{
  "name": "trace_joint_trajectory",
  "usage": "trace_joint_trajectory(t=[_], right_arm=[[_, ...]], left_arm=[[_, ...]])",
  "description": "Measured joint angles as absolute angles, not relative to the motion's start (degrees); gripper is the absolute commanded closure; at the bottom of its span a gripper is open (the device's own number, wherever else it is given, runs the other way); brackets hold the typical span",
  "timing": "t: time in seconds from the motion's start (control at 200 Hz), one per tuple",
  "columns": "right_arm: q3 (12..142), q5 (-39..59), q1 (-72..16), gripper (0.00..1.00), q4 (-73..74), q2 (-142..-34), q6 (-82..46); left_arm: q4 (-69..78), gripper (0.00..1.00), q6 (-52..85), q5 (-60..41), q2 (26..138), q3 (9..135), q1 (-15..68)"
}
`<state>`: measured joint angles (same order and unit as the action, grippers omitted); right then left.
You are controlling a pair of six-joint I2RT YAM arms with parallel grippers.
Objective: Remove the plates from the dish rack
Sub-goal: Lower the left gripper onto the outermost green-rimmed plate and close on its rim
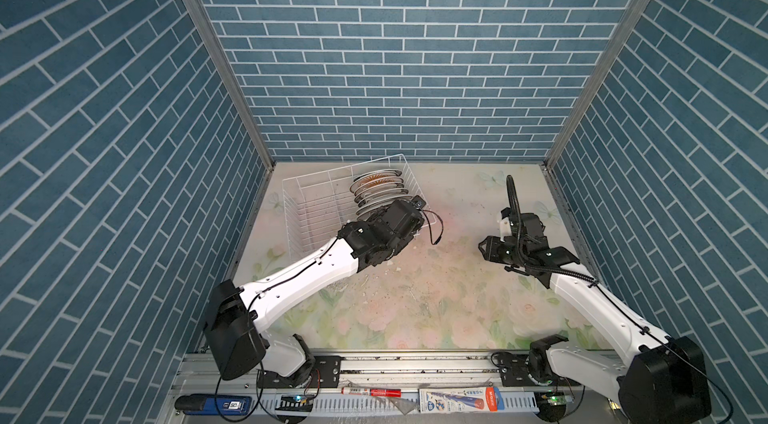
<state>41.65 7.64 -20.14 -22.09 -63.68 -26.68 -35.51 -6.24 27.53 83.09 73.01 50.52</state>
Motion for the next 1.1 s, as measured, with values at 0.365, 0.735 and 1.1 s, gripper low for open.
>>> trace_joint_trajectory(t=[0.365,0.735,1.1], right_arm=[[41.1,7.7,-20.1,0.56,-22.1,-66.0,-26.5],[41.1,7.7,-20.1,0.57,-22.1,-66.5,-26.5],[40.3,7.7,-20.1,0.56,-22.2,-66.4,-26.5]], left_arm=[[-37.1,0.47,-5.4,28.5,83.7,73.1,50.5],[-37.0,0.55,-5.4,28.6,83.6,70.4,50.5],[-36.2,0.63,-6.3,29.1,83.6,70.3,50.5]])
